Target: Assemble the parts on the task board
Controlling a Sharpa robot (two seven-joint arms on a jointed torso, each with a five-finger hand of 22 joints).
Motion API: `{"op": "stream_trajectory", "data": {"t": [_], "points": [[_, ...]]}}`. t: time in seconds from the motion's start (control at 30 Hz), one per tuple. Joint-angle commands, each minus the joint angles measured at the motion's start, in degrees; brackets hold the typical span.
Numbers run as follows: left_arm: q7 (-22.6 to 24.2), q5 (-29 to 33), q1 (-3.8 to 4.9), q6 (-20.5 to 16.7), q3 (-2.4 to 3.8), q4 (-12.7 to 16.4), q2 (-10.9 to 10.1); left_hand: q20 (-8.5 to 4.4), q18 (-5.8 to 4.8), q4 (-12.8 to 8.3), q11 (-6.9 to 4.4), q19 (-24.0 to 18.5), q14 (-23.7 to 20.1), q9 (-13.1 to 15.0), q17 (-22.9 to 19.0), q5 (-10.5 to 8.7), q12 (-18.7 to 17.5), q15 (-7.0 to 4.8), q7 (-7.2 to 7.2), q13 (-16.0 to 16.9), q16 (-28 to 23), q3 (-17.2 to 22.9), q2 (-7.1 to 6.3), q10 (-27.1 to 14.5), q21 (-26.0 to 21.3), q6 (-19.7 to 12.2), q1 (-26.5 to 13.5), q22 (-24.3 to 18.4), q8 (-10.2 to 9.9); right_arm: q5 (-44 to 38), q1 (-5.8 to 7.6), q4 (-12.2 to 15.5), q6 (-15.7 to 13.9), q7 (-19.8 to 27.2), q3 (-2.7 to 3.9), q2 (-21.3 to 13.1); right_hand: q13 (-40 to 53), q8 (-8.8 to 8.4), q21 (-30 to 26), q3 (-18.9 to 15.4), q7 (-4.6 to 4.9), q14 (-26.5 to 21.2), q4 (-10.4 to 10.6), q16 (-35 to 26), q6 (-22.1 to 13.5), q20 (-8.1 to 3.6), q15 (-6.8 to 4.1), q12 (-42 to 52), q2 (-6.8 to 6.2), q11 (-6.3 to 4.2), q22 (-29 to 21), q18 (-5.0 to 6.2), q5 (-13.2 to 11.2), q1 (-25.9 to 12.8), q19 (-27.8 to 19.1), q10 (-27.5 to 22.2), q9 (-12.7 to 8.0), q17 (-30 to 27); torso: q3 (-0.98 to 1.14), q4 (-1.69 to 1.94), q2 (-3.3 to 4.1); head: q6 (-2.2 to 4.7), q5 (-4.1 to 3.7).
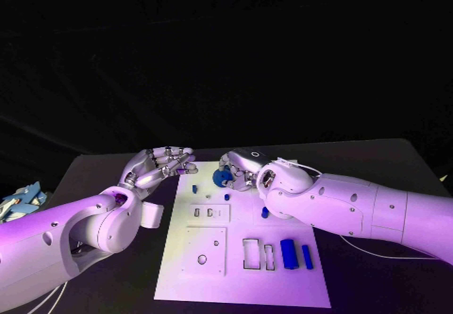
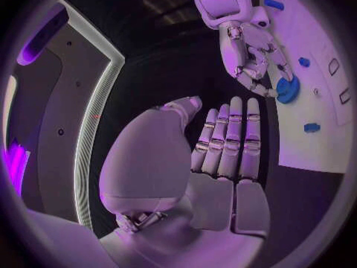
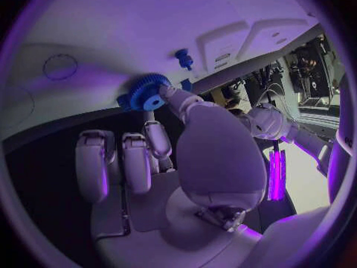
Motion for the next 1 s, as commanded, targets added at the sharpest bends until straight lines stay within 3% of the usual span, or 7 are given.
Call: {"op": "stream_trajectory", "data": {"t": [0.03, 0.17, 0.23, 0.3, 0.47, 0.7, 1.0], "points": [[0.3, 0.1, 0.06, 1.0, 0.04, 0.1, 0.0, 0.21, 0.74, 0.0, 0.30, 0.3, 0.1, 0.0, 0.1, -0.30, -0.2, 0.19, 1.10, 0.1, -0.4, 0.2, -0.22, 0.2, 0.0, -0.3, -0.1, -0.1, -0.4, -0.9, -0.11, -0.1, 1.4, -0.6, -0.10, -0.2, -0.1, 2.64, 0.0, 0.3, -1.06, 4.4, -0.2, 0.2, 1.2, -0.28, -0.20, -0.3, 0.17, 0.18, 7.4, -0.99, -0.1, -0.6, 0.9, -0.1, 3.1, 7.2, 0.01, 0.00, 0.00, -0.07, 0.00], [0.3, 0.1, 0.06, 0.9, 0.04, 0.1, 0.0, 0.21, 0.74, 0.0, 0.30, 0.3, 0.1, 0.0, 0.1, -0.30, -0.2, 0.19, 1.10, 0.1, -0.4, 0.2, -0.22, 0.2, 0.0, -0.3, -0.1, -0.1, -0.4, -1.1, -0.11, -0.1, 0.7, -0.8, -0.10, -0.2, -0.2, 2.56, 0.0, 0.4, -1.01, 4.4, -0.1, 0.2, 1.0, -0.25, -0.16, -0.4, 0.08, 0.23, 7.3, -0.97, -0.3, -0.7, 0.9, -0.2, 3.1, 7.1, 0.00, 0.05, 0.00, -0.08, -0.05], [0.3, 0.1, 0.06, 0.9, 0.04, 0.0, 0.0, 0.21, 0.74, 0.0, 0.30, 0.3, 0.1, 0.0, 0.1, -0.30, -0.2, 0.19, 1.10, 0.1, -0.4, 0.2, -0.22, 0.2, 0.0, -0.3, -0.1, -0.1, -0.4, -1.0, -0.11, -0.1, 0.2, -0.6, -0.11, -0.2, -0.6, 1.63, -0.2, 0.6, -0.52, 4.3, 0.0, 0.1, -0.4, -0.07, 0.10, -0.8, -0.26, 0.60, 7.2, -0.93, -0.7, -1.3, 0.7, -0.6, 2.8, 7.1, 0.00, 0.05, -0.01, -0.08, -0.04], [0.3, 0.1, 0.06, 0.9, 0.04, 0.0, 0.0, 0.21, 0.74, 0.0, 0.30, 0.3, 0.1, 0.0, 0.1, -0.30, -0.2, 0.19, 1.10, 0.1, -0.4, 0.2, -0.22, 0.2, 0.0, -0.3, -0.1, -0.1, -0.4, -0.6, -0.11, -0.1, -0.2, -0.3, -0.11, -0.2, -0.8, -2.11, -0.3, 0.7, 1.23, 4.3, 0.3, 0.1, -5.0, 0.79, 1.31, -1.1, -1.04, 2.07, 7.1, -0.94, -2.8, -2.2, 0.6, -1.1, 1.4, 7.0, -0.01, 0.05, 0.02, -0.05, -0.04], [0.3, 0.1, 0.06, 0.9, 0.04, 0.0, 0.1, 0.21, 0.74, 0.0, 0.30, 0.3, 0.1, 0.0, 0.1, -0.30, -0.2, 0.19, 1.10, 0.1, -0.4, 0.2, -0.22, 0.2, 0.0, -0.3, -0.1, -0.1, -0.4, 0.2, -0.10, -0.2, 0.0, 0.3, -0.11, 0.0, -1.2, -6.03, -0.5, -0.6, 2.39, 4.3, 1.1, 0.2, -7.8, 2.11, 2.48, -1.3, -1.69, 3.28, 7.0, -0.85, -2.8, -3.4, 0.4, -1.7, 0.4, 7.0, -0.03, 0.03, 0.01, -0.06, -0.13], [0.2, 0.1, 0.06, 0.8, 0.04, 0.1, 0.0, 0.21, 0.74, 0.0, 0.30, 0.3, 0.1, 0.0, 0.1, -0.30, -0.2, 0.19, 1.10, 0.1, -0.4, 0.2, -0.22, 0.2, 0.0, -0.3, -0.1, -0.1, -0.4, 2.3, -0.06, -0.3, 1.0, 1.2, -0.12, -0.5, -1.0, -7.57, -0.5, -4.4, 2.40, 4.3, 5.1, 0.4, -6.3, 2.52, 2.71, -1.0, -1.17, 3.42, 7.1, -0.81, -1.2, -7.4, 0.4, -1.9, 0.5, 7.4, -0.03, -0.02, 0.01, -0.01, -0.06], [0.2, 0.1, 0.07, 0.8, 0.04, 0.1, -0.1, 0.21, 0.74, -0.2, 0.29, 0.3, 0.1, 0.0, 0.2, -0.31, -0.4, 0.19, 1.10, 0.1, -0.5, 0.4, -0.24, 0.3, 0.0, -0.3, -0.2, -0.1, -0.4, 3.7, -0.04, 0.6, 1.3, 1.7, -0.13, -1.6, -0.7, -7.45, -0.5, -4.9, 2.03, 4.3, 6.3, 0.4, -4.4, 2.38, 2.49, -0.7, -0.39, 3.12, 7.3, -0.83, 0.5, -7.9, 0.5, -1.7, 1.0, 7.5, 0.05, 0.02, -0.02, -0.17, 0.05]]}}
